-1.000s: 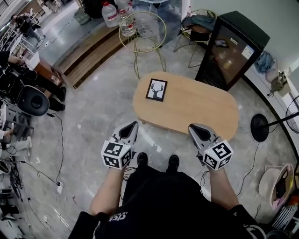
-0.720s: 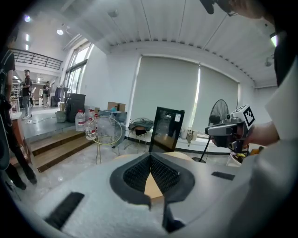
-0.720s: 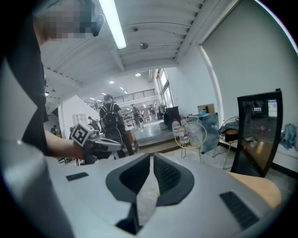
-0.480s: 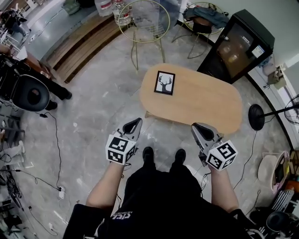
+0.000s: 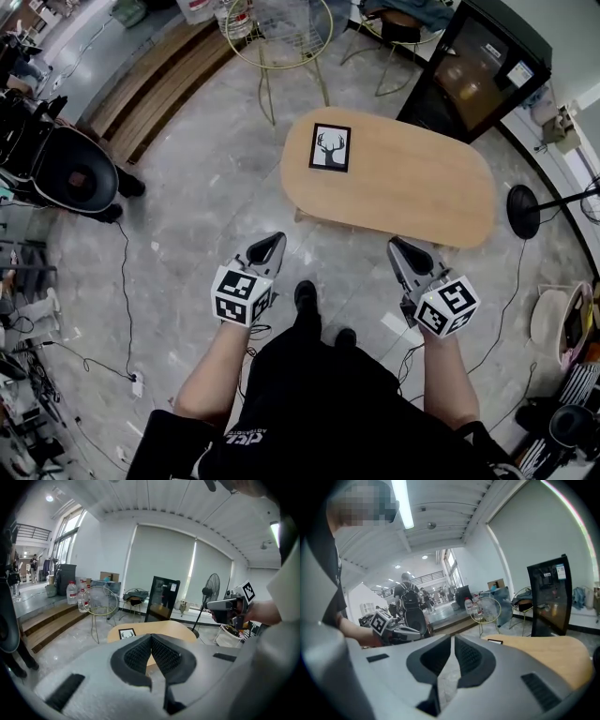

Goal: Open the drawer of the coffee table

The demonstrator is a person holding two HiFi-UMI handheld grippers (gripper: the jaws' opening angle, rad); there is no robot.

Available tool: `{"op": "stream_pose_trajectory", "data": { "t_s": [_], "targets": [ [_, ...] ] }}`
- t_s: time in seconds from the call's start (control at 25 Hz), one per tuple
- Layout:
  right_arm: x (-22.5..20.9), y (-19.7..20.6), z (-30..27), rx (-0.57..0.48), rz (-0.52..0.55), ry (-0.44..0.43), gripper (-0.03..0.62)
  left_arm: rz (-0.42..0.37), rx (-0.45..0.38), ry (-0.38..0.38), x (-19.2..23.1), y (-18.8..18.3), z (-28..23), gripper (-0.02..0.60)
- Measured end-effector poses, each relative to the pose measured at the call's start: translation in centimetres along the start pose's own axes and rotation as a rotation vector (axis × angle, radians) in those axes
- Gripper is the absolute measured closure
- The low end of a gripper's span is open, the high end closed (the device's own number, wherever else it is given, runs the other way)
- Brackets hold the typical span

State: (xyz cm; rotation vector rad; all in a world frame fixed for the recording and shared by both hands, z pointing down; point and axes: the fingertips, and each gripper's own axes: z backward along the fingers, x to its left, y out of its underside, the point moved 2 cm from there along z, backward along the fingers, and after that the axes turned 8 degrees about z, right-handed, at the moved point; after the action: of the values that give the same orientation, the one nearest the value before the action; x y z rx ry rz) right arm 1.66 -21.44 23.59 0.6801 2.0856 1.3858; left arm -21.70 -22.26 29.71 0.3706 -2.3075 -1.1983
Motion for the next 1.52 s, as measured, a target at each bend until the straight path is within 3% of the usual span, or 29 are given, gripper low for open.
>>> {"op": "stream_pose_trajectory", "data": {
  "t_s": [0.36, 0.56, 0.92, 1.12, 1.24, 1.32, 1.4, 1.48, 1.52],
  "targets": [
    [-1.1, 11.7, 2.0, 0.099, -0.014, -0.023, 0.556, 0.007, 0.038, -0.06, -1.3, 7.0, -2.9, 0.572],
    [-2.4, 17.5, 1.5, 0.125, -0.043, -0.006, 0.534, 0.027, 0.053, -0.052, -1.0, 11.6, -5.4, 0.572],
    [-5.4, 27.3, -4.4, 0.143, 0.001, 0.023, 0.493, 0.019, 0.013, -0.019, 3.3, 18.9, -12.8, 0.572],
    [-7.7, 33.2, -6.5, 0.141, -0.043, 0.085, 0.483, 0.007, 0.007, -0.008, 5.3, 23.4, -16.8, 0.571],
    [-9.0, 37.2, -7.5, 0.171, -0.028, 0.112, 0.447, 0.021, 0.004, -0.012, 6.9, 26.3, -18.9, 0.571],
    [-10.1, 39.9, -8.0, 0.201, 0.01, 0.128, 0.383, 0.073, 0.003, -0.007, 8.0, 28.5, -20.3, 0.571],
    [-11.3, 42.2, -8.6, 0.208, 0.021, 0.133, 0.363, 0.115, 0.006, 0.009, 9.0, 30.6, -22.1, 0.571],
    [-12.6, 44.2, -9.3, 0.193, 0.015, 0.139, 0.351, 0.089, 0.011, 0.034, 9.7, 32.4, -24.0, 0.569],
    [-13.5, 45.1, -9.7, 0.184, 0.015, 0.148, 0.338, 0.06, 0.009, 0.051, 10.0, 33.2, -25.0, 0.533]
  ]
}}
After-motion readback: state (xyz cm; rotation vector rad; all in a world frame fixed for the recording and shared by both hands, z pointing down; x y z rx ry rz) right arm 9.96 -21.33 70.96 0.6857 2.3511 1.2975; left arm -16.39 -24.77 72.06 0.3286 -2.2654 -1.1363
